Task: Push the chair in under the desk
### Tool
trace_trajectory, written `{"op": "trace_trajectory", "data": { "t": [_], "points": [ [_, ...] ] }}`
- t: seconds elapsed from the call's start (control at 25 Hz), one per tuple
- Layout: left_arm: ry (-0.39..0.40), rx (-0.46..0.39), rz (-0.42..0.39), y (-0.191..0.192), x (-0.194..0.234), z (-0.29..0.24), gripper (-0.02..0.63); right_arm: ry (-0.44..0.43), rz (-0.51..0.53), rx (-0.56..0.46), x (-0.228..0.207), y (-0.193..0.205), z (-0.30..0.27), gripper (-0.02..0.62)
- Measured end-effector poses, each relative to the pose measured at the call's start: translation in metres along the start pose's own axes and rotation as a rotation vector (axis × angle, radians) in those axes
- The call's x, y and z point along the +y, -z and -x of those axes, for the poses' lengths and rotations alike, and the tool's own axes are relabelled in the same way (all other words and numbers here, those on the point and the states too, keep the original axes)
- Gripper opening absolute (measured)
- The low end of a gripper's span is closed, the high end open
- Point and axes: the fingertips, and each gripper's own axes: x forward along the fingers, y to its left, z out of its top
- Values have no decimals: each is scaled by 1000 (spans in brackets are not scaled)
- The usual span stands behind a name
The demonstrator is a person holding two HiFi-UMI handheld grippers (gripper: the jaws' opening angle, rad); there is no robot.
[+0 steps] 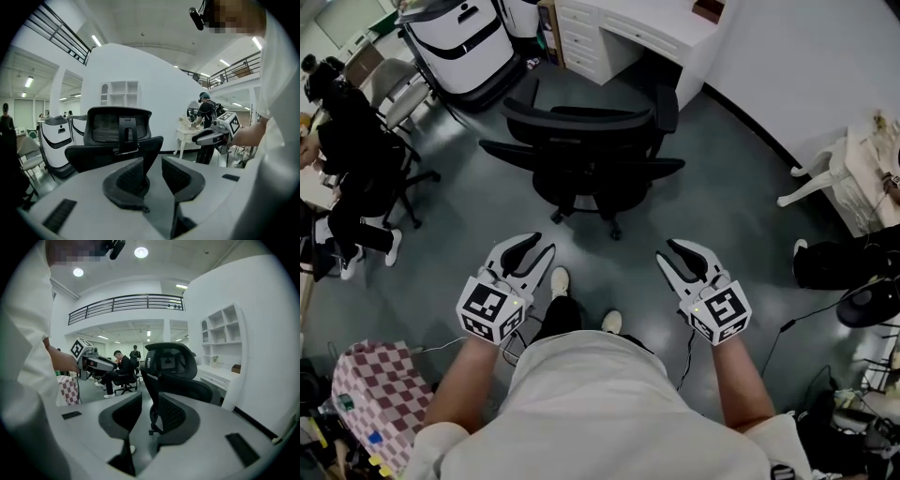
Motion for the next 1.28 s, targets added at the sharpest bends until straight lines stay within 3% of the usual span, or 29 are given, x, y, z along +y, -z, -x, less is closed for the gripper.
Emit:
{"op": "trace_trajectory", "data": {
  "t": [0.68, 1.28],
  "points": [
    [27, 15, -145, -28, 145, -33, 133, 33, 198, 141, -52, -45, -94, 100],
    [88, 90, -248, -18, 215, -64, 176, 43, 307, 317, -87, -28, -140, 115]
  ]
}}
